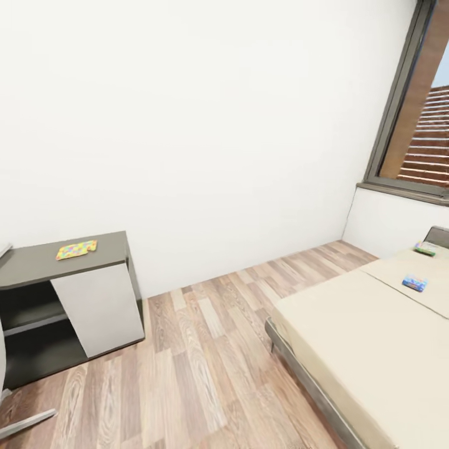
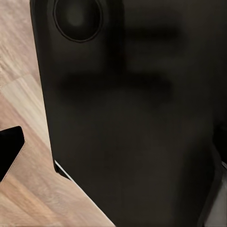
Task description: Put all the toys in the child's room - the three board games (two on the bed and one on the table), the two jigsaw puzzles on the table, and the tennis ball on the table - inside the toy box on the table in the child's room.
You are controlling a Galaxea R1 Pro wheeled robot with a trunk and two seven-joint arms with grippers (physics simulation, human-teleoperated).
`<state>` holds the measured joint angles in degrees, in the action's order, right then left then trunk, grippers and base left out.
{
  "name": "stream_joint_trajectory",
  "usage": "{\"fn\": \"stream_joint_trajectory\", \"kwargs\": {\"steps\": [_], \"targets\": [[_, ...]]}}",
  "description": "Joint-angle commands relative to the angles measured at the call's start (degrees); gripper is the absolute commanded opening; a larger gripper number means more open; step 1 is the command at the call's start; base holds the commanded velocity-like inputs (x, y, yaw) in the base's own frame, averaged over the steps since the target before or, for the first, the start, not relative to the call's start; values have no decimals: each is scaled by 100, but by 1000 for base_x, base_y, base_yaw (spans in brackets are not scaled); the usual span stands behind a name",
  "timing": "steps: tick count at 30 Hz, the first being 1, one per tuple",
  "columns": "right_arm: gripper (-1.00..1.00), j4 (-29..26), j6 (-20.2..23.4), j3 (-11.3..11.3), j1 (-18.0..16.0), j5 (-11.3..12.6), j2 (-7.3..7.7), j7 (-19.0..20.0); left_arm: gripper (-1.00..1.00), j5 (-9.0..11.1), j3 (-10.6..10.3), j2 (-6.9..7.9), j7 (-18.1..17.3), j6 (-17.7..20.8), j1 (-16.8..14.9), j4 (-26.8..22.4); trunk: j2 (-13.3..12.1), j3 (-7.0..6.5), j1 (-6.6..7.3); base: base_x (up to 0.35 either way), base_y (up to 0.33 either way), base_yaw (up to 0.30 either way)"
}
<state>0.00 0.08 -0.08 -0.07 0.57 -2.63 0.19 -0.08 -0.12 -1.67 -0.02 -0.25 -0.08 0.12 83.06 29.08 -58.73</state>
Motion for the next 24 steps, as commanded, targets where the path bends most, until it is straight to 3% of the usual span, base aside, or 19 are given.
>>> {"fn": "stream_joint_trajectory", "kwargs": {"steps": [1,11,24], "targets": [[100,0,1,-1,-1,8,-1,1,100,-1,-2,0,-1,-2,-1,2,2,7,0,0,0,-274],[100,0,4,-7,-1,21,0,-9,100,-1,-8,8,-2,-4,-1,0,2,25,0,14,12,-126],[100,0,1,-10,-1,22,9,-11,100,-1,-14,16,-3,-18,-1,0,2,26,0,220,192,-5]]}}
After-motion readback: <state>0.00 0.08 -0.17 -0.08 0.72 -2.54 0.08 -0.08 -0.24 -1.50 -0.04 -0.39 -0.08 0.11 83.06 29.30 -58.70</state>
